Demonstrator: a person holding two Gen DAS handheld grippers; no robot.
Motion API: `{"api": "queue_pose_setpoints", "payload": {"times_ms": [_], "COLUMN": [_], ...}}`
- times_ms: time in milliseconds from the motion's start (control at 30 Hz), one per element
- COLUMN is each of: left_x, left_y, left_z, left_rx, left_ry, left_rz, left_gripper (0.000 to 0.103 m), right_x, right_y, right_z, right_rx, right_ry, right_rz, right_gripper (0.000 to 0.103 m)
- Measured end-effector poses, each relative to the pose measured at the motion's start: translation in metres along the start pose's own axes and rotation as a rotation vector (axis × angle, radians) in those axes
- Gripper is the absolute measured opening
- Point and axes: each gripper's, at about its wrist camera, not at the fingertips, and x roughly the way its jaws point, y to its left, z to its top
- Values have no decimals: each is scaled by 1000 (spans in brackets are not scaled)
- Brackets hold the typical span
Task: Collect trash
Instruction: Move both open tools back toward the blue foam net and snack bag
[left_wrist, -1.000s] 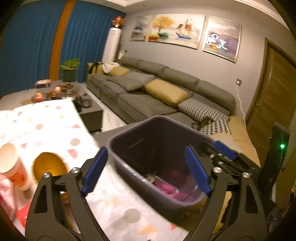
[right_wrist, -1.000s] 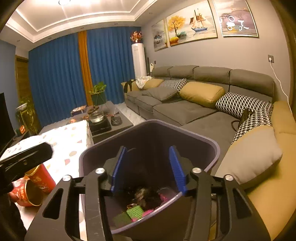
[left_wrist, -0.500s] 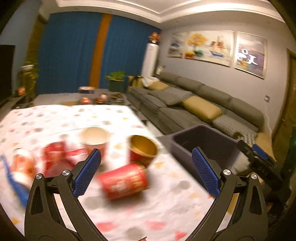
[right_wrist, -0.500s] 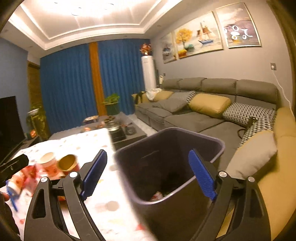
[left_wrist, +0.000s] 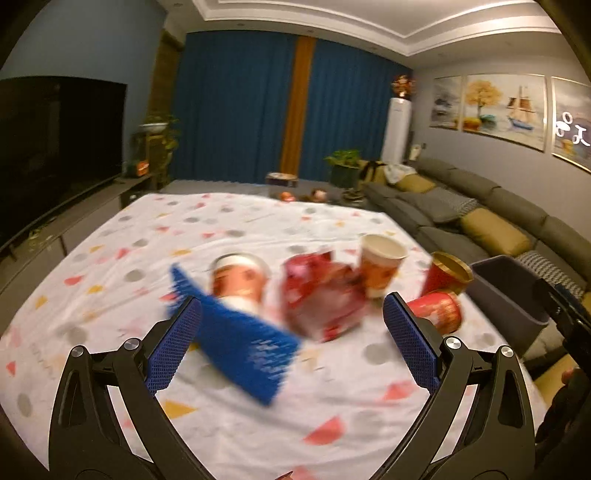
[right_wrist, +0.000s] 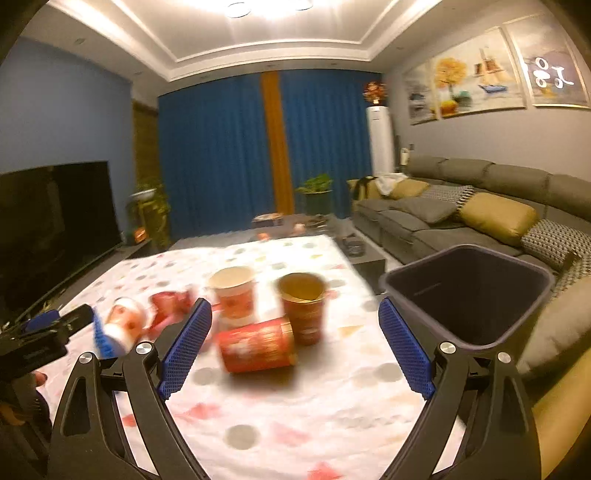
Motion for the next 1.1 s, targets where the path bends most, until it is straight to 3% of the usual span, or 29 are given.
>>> {"api": "queue_pose_setpoints", "payload": {"times_ms": [233,467,533,600,700,833,1000,1100], "left_x": [8,48,60,68,74,73,68,65], "left_y": [31,34,39,40,43,48,53,56], "left_z": [-6,-6,-6,-10,-17,-22,-30,-33], "left_rx": [-35,-54,-75,-71,-77,-97,-107,-111], "left_ry": [31,120,163,205,251,273,292,290], "left_rz": [64,64,43,34,2,-44,-79,-89], "left_gripper": [97,96,90,67,52,40,15,11], "right_x": [12,23,24,27,33,41,54,64], "right_y": [44,63,64,68,72,80,92,98], "right_z": [-10,-17,-19,-20,-20,-21,-21,-22], "right_rx": [-49,-71,-79,-86,-90,-98,-115,-117], "right_ry": [34,62,65,72,81,93,109,127], "right_rz": [61,95,99,104,112,125,137,144], "right_gripper": [89,89,89,89,89,89,88,83]}}
